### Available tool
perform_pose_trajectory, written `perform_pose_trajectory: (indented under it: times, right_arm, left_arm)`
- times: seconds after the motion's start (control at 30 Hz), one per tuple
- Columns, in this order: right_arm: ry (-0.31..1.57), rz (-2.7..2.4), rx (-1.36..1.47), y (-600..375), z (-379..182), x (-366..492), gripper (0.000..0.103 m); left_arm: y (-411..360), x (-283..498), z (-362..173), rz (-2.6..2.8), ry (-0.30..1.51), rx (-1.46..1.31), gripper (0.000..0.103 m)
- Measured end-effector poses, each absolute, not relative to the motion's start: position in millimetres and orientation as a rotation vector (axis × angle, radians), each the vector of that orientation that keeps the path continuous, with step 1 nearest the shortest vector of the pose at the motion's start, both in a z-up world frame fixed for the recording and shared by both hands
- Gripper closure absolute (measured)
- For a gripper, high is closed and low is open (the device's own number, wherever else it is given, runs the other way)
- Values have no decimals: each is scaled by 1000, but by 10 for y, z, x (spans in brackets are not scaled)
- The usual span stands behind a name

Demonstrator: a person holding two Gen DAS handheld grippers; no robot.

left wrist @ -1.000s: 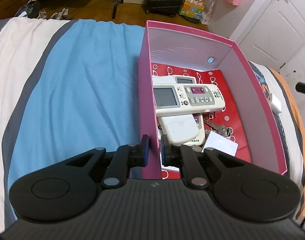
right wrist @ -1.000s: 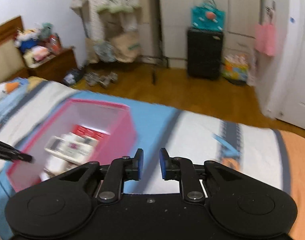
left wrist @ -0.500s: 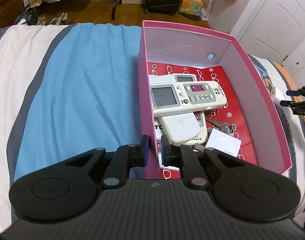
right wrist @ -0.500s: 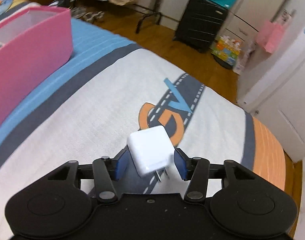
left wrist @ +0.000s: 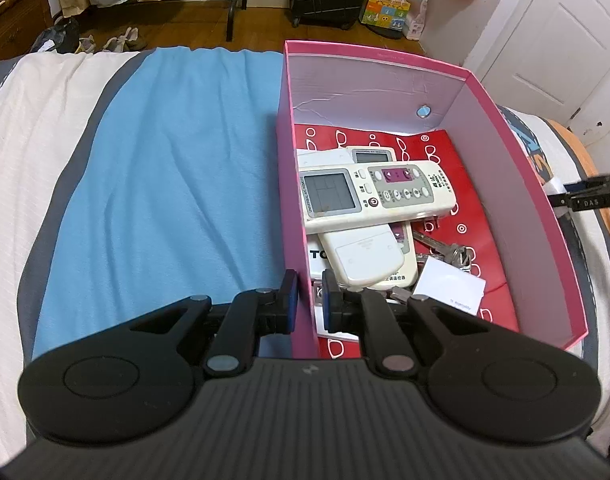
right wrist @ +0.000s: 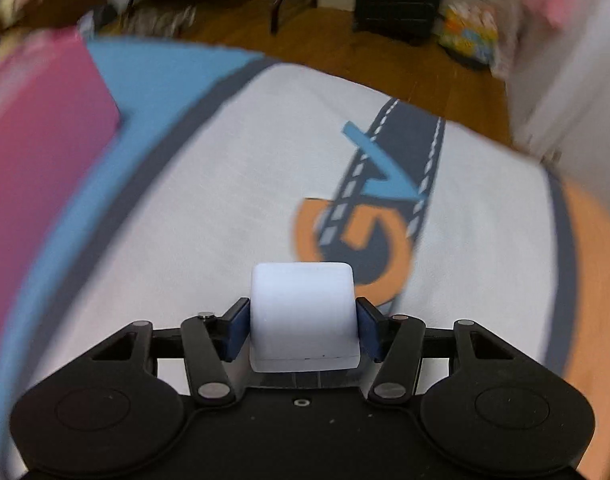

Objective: Organize rigid objects
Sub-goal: 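Grasp the white charger cube with prongs with the right gripper, then lower the charger cube into the box corner and release it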

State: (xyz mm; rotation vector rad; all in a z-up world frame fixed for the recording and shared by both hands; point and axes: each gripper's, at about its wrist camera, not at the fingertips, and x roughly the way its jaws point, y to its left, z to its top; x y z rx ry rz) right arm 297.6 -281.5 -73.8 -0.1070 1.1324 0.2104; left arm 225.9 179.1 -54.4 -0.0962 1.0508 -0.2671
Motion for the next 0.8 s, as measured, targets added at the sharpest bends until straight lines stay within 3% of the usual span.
perform_pose_trajectory:
  times: [0.2, 0.4, 0.6, 0.8]
  right_arm:
    - [1014, 177, 6, -2627, -561, 2589, 42]
    - [873, 254, 109, -2400, -39, 2412, 42]
    - [756, 469, 54, -1848, 469, 2323, 42]
    - [761, 671, -102, -1109, 566, 2313, 42]
  left_arm:
    - [1789, 2258, -540, -268, 1051, -97, 93]
    - [1775, 2275, -536, -258, 1060, -103, 93]
    - [1765, 2271, -530, -255, 1060, -99, 93]
    - [1762, 2275, -531, -255, 1060, -100, 93]
